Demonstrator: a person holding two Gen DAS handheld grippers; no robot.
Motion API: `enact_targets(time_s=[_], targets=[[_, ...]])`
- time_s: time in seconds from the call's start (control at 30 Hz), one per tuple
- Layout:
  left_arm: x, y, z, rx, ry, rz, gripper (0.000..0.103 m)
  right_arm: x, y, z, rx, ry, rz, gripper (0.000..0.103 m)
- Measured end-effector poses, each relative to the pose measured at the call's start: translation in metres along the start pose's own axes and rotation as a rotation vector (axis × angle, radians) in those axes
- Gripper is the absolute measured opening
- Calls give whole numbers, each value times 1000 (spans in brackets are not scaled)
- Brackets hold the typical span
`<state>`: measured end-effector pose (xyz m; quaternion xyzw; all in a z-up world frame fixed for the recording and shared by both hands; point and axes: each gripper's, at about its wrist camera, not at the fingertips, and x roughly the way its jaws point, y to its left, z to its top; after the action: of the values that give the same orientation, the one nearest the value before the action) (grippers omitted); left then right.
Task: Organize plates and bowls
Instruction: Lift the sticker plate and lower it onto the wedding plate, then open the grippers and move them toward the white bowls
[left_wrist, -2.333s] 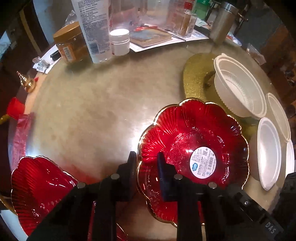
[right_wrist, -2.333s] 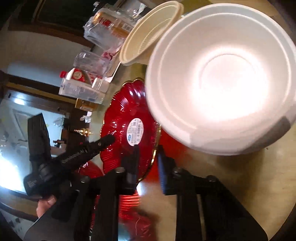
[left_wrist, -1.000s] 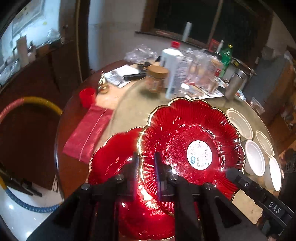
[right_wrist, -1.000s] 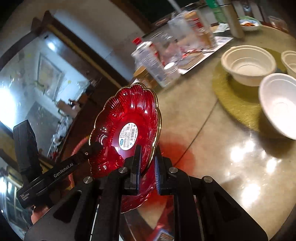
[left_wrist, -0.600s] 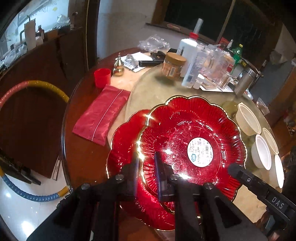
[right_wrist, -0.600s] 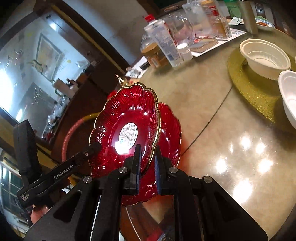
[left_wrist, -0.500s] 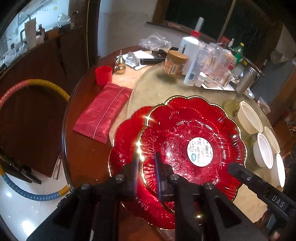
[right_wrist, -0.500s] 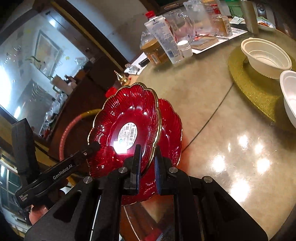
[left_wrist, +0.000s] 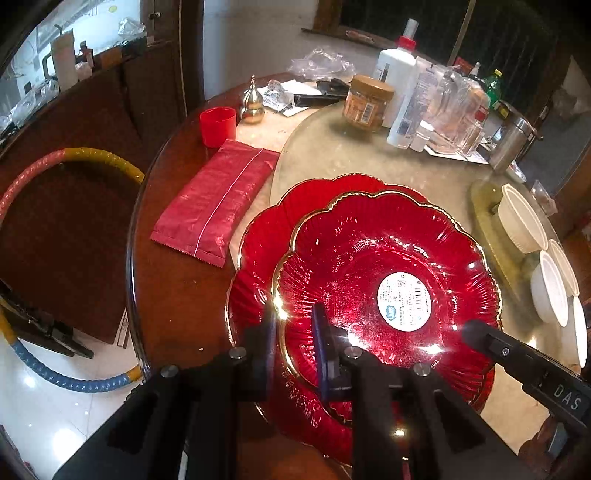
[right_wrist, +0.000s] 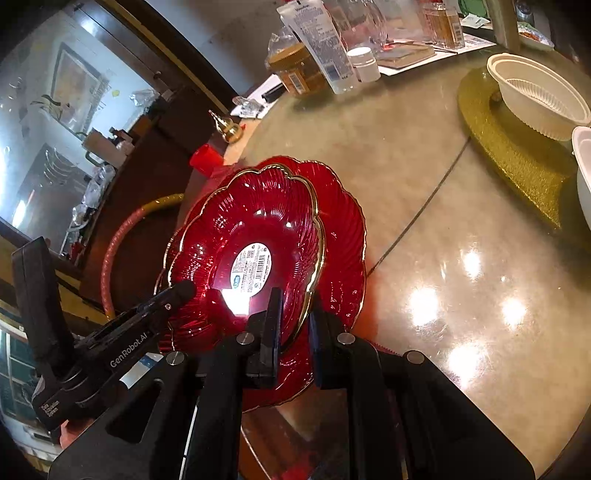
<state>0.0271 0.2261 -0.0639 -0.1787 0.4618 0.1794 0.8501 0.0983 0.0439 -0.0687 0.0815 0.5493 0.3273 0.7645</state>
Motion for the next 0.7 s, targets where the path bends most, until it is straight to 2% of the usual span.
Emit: enact_targets(time_s=[0.13,0.2,0.3,0.33,0.37,0.43,0.47,0.53,0.63,0.7], targets=[[2,-6,0,26,-2,33,19,2,3,1,-7,12,-24,12],[2,-8,0,41,-3,39,23,4,5,3,-14,21,-40,13],[-6,-11,1,58,-45,42,38,4,10,5,-35,26,-54,22],[-9,-12,2,63,-60,49,52,3,12,5,-44,25,-60,23],[-15,-12,3,61,-85,42,57,1,15,5,-59,14,-76,31],[-25,-10,4,43,-120,23,70,-4,21,5,-96,-6,-99,41],[-30,-9,5,33,-143,23,72,-9,24,5,-115,-18,-125,54],[-40,-7,5,14,-186,-1,75,-19,27,4,-134,-52,-141,56],[-58,-6,6,-9,-257,-75,82,-37,23,4,-131,-111,-154,56],[-78,-13,1,18,-361,-124,86,-54,15,4,-111,-154,-138,56]])
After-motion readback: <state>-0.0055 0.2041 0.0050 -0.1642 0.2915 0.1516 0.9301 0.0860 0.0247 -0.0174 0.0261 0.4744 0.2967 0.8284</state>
